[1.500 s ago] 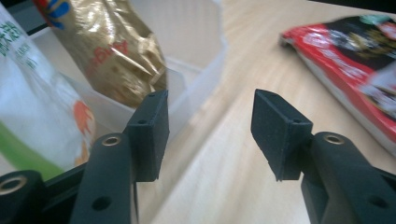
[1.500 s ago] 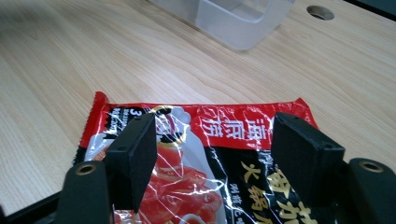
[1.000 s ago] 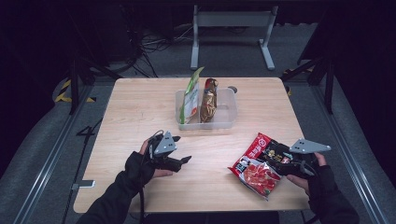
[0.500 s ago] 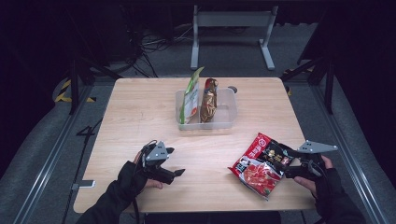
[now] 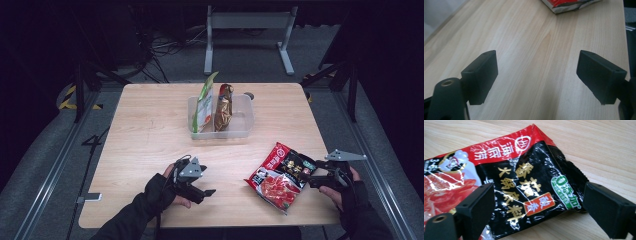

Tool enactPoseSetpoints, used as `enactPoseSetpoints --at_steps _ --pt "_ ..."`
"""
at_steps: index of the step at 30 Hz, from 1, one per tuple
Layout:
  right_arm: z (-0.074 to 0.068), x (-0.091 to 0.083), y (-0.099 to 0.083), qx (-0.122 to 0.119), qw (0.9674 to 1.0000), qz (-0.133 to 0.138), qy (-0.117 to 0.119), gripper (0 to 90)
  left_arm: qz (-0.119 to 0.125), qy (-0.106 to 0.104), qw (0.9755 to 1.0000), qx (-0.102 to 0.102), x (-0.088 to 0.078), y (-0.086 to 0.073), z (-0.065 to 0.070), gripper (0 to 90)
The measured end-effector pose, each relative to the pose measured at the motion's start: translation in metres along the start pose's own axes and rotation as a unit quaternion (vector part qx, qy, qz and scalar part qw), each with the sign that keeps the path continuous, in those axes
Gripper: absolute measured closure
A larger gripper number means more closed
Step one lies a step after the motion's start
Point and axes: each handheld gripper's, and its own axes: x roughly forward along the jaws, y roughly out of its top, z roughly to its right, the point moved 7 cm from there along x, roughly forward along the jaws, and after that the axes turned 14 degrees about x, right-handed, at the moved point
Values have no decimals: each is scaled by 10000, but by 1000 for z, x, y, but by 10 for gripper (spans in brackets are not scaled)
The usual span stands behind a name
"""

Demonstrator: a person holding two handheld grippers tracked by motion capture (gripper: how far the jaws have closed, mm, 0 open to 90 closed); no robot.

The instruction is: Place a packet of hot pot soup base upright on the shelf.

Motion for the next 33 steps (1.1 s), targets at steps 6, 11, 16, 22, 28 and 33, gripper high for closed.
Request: enactPoseSetpoints --at_steps 6,11,16,22,28,33 --pt "8 10 -3 306 9993 -223 9 75 -26 -167 9998 64 15 8 3 181" --pt "17 17 -3 537 9981 -288 -63 53 -2 -319 9994 134 28 19 5 194" --pt "20 26 -8 642 9967 -498 -44 56 134 -533 9984 125 43 34 9 213" --pt "15 30 -7 647 9968 -459 5 126 80 -662 9975 250 63 47 14 254" --pt "4 33 -7 552 9973 -483 25 195 -90 -614 9972 421 82 55 18 365" --pt "-5 35 -6 549 9969 -533 173 339 -365 -685 9954 555 90 53 25 535"
